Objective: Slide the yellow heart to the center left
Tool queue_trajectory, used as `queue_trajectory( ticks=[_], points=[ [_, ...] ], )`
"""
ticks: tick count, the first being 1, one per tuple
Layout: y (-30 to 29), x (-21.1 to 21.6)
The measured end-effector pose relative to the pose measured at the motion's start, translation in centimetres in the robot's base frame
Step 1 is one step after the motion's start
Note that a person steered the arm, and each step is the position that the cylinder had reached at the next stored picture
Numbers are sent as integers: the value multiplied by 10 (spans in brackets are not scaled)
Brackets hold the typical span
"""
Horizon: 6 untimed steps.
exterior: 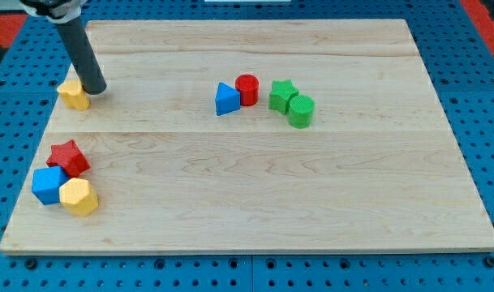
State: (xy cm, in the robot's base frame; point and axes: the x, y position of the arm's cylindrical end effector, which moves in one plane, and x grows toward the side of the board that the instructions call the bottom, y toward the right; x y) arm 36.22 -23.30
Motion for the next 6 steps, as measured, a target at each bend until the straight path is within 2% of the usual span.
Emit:
queue_trajectory(
  ticks=[2, 3, 6],
  points=[
    [-31, -30],
    [-51, -12],
    [-24, 40]
  ],
)
